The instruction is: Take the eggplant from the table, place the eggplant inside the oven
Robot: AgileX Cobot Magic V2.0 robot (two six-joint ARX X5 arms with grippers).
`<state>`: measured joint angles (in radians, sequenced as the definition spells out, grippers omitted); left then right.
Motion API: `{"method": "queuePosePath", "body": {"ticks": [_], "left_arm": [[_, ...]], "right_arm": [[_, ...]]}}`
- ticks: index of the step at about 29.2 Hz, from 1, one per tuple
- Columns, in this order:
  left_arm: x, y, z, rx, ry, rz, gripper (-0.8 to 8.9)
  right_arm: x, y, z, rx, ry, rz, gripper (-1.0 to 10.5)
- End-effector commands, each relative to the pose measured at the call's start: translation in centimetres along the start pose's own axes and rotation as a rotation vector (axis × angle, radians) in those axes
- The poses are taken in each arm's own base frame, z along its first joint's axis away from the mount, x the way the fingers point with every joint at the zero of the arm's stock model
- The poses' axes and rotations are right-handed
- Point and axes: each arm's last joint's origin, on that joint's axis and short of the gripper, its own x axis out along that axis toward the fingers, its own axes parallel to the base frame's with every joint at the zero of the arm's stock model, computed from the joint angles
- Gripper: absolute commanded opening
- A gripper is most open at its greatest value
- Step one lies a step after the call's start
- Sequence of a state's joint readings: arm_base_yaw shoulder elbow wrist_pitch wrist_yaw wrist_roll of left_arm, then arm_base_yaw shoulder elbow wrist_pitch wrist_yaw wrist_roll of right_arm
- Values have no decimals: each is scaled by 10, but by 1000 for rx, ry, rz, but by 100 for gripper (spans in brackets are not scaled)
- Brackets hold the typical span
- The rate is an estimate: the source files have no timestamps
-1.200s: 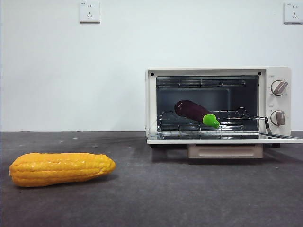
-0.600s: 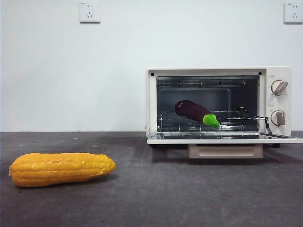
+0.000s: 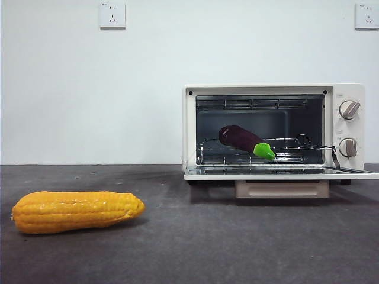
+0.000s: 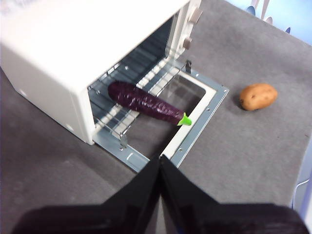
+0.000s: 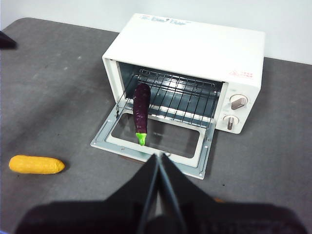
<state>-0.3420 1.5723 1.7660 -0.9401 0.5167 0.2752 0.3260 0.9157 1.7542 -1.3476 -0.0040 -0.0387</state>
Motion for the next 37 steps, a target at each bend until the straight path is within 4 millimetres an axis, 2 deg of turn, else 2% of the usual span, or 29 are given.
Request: {"method": "queuePosePath", "body": {"ticks": [1,9,17,27,37], "left_arm": [[29,22,-25,-81,24,0,-6],[72,65,-94,-286,-22,-33,-7],[122,88,-133,-409,65,-125,-7],[192,87,-166,-491,167,-211,-7],[228,74,-175,-494,169,-275,-8]], "right_arm": [[-3,0,-2,-7,10,5,-12],[-3,1,-3,10,19,26,-12],[-3,3,-3,13,17,86,-12],[-5,3,-4,20,12,98,-12],[-12,3,-7,19,-8,102,-12]]}}
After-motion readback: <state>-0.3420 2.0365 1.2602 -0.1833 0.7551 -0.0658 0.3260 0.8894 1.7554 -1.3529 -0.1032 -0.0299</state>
